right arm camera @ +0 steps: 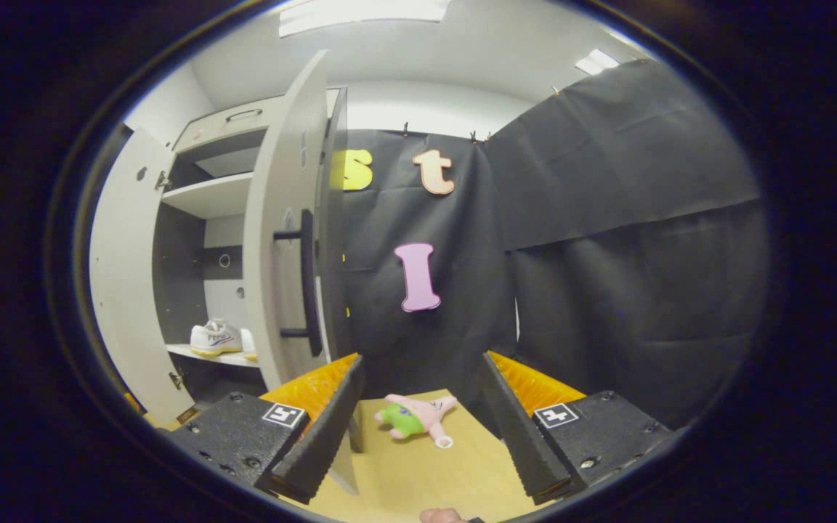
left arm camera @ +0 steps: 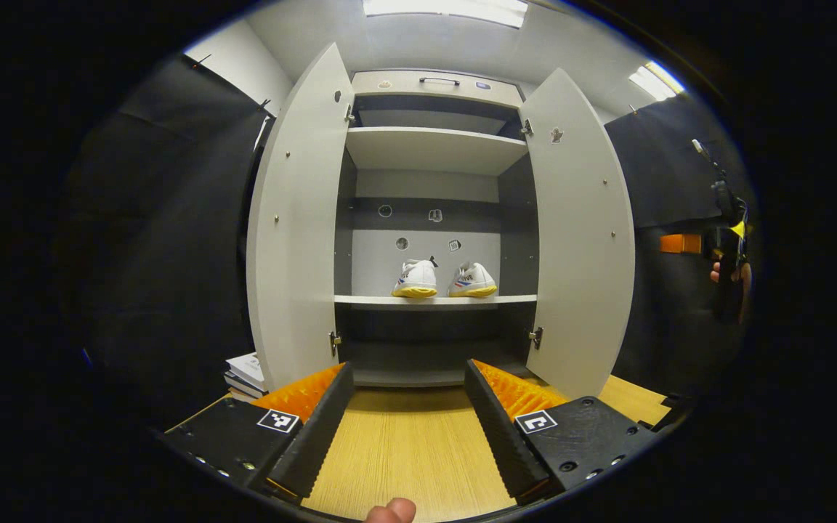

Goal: Grab one shoe with the right hand and put it into the shoe cabinet, grab the other shoe with the left hand and put it into the shoe cabinet; then close the right door with the right hand and the left door with the left hand.

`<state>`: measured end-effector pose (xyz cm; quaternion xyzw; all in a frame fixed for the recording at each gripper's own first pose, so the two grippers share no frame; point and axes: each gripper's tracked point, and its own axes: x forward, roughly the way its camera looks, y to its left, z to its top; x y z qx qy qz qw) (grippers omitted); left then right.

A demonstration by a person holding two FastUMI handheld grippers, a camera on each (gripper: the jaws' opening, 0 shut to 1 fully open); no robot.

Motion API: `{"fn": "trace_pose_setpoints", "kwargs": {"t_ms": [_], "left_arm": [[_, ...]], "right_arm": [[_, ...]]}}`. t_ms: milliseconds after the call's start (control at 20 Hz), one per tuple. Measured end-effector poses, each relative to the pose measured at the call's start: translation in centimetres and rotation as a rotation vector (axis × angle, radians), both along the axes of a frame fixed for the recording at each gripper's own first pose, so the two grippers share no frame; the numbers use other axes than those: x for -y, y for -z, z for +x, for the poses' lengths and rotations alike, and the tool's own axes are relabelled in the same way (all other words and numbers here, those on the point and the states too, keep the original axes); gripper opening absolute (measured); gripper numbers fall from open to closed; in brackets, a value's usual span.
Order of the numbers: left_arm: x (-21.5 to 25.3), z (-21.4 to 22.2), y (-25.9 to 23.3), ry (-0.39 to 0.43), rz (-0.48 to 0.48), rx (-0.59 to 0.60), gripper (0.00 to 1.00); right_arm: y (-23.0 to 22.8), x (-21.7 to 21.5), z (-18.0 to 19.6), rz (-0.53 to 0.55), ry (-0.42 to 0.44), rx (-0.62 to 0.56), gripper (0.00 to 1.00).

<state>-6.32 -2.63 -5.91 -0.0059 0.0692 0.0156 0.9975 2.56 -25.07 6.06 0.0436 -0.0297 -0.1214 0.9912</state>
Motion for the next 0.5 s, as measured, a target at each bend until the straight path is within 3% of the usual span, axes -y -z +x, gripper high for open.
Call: {"fn": "trace_pose_setpoints", "kwargs": {"t_ms": [150,500], "left_arm": [[-0.2,-0.2,0.1,-0.008,0.001,-0.003,0.92],[-0.8,-0.4,0.8,-0.025,0.024,-0.025,0.92]], "right_arm": [[-1.7,0.8,2.6,-0.014,0.003,0.019,0.99],[-4.4,-1.8,6.6,-0.05,-0.058,0.044,0.99]]}}
